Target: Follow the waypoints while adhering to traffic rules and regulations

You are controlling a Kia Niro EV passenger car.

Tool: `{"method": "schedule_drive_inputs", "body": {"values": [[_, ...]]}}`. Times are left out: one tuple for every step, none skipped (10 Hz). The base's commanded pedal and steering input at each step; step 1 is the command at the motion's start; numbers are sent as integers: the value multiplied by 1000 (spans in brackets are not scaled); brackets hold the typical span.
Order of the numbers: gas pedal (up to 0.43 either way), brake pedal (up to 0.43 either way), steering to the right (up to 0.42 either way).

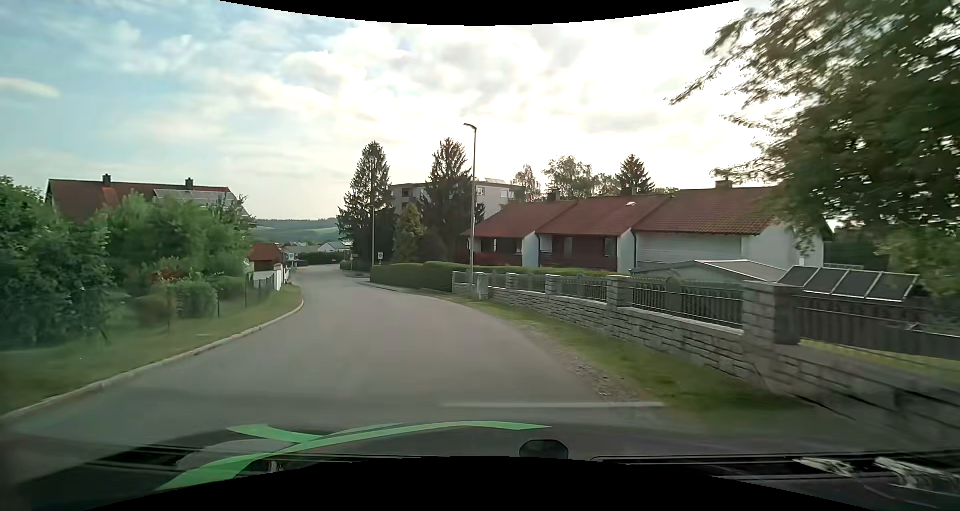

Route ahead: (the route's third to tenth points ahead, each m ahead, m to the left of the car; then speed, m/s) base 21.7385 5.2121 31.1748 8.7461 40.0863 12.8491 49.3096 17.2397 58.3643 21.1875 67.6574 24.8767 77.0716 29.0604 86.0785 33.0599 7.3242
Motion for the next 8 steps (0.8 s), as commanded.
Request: {"method": "schedule_drive_inputs", "body": {"values": [[67, 0, -90], [67, 0, -90], [59, 0, -89], [59, 0, -86], [59, 0, -85], [59, 0, -84], [59, 0, -85], [59, 0, -86]]}}
